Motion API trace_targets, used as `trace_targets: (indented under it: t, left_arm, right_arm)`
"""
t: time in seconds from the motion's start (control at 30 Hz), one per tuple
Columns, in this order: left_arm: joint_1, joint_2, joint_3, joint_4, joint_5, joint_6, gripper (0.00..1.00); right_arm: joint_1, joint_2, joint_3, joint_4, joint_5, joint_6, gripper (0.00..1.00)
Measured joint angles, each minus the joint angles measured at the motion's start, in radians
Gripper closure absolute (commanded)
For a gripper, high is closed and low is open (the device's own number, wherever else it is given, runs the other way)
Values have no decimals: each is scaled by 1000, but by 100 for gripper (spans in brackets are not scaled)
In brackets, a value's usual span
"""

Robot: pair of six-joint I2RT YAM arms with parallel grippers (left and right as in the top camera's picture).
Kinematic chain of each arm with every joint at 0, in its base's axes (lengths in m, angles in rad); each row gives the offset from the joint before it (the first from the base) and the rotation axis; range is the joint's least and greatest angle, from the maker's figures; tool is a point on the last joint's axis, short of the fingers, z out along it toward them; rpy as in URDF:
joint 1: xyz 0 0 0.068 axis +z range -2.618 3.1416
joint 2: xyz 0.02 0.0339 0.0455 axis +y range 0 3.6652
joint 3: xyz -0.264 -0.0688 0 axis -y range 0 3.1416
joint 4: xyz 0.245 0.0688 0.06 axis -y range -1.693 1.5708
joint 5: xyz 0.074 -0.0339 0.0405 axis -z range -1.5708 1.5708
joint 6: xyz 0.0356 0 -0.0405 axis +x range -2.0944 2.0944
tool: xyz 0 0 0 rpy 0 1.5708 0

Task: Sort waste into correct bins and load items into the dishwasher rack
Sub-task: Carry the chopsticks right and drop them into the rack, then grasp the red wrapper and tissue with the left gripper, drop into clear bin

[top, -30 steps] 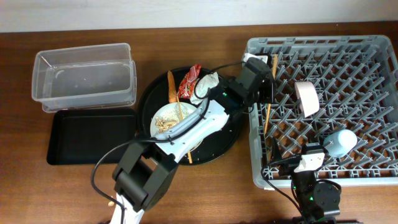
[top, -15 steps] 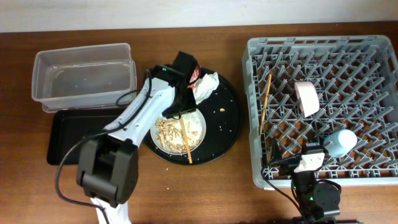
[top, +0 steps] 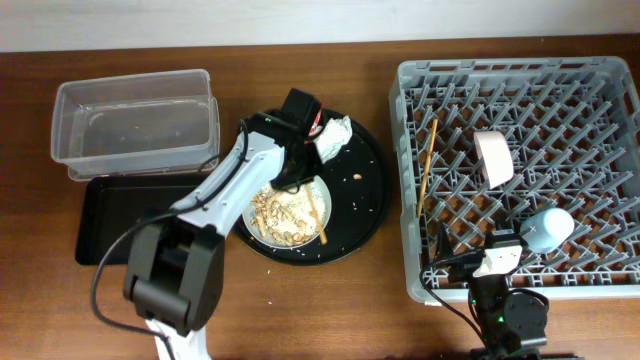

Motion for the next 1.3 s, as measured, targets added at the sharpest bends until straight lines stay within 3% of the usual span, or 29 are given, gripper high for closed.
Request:
trace_targets:
  t: [0.07,0.13,0.23,0.3,0.33,0.37,0.4,0.43,0.47,0.5,0.57,0.6,0.67,0.77,0.83,0.9,0.97,1.1,1.2,1.23,1.3]
  left_arm:
    - [-67,-25,39,315,93,131,100]
    - [-139,-32,42,516,164,166,100]
    - [-175,-32,37,755,175,154,100]
    - [-211,-13,42,826,180,135,100]
    - [-220,8,42,842,187,116,95]
    - [-231,48,43,875,208,92,86]
    - [-241,90,43,871,228,74,54]
    - [-245,106,42,860,237,69,30]
    - [-248,111,42,858,245,63,18]
    - [-243,111,42,851,248,63,14]
    - [-200,107,53,684,207,76,1]
    - [-175,104,77,584,177,100,1]
    - [-110,46,140,372,75,207,24]
    - [-18,2,185,343,-32,310,28]
    - [49,24,187,341,-66,442,48]
    - [52,97,187,336,-106,512,47]
    - [50,165,187,332,-142,529,42]
    - [50,241,187,319,-166,544,42]
    - [49,296,187,312,-158,549,63]
    - [49,298,187,315,-158,559,88]
    - [49,298,187,315,-158,579,100]
  right_arm:
    - [0,-2,0,1,0,0,2]
    - [0,-1,0,1,0,0,2]
    - [0,-2,-1,1,0,0,2]
    - [0,-2,-1,2,0,0,2]
    - [0,-3,-1,1,-1,0,2]
    - [0,-3,-1,1,0,0,2]
    - [0,-3,-1,2,0,0,2]
    - [0,-3,-1,1,0,0,2]
    - [0,-3,-1,1,0,0,2]
    - [0,-3,-1,1,0,0,2]
    - [0,-3,-1,2,0,0,2]
    - [0,-3,-1,2,0,0,2]
    - [0,-3,-1,2,0,0,2]
    - [0,-3,-1,2,0,0,2]
    - [0,-3,-1,2,0,0,2]
    - [0,-3,-1,1,0,0,2]
    - [0,-3,-1,2,0,0,2]
    - [0,-3,-1,2,0,0,2]
    - [0,-3,-1,2,0,0,2]
    - [0,-3,-1,2,0,0,2]
    - [0,-3,-1,2,0,1,2]
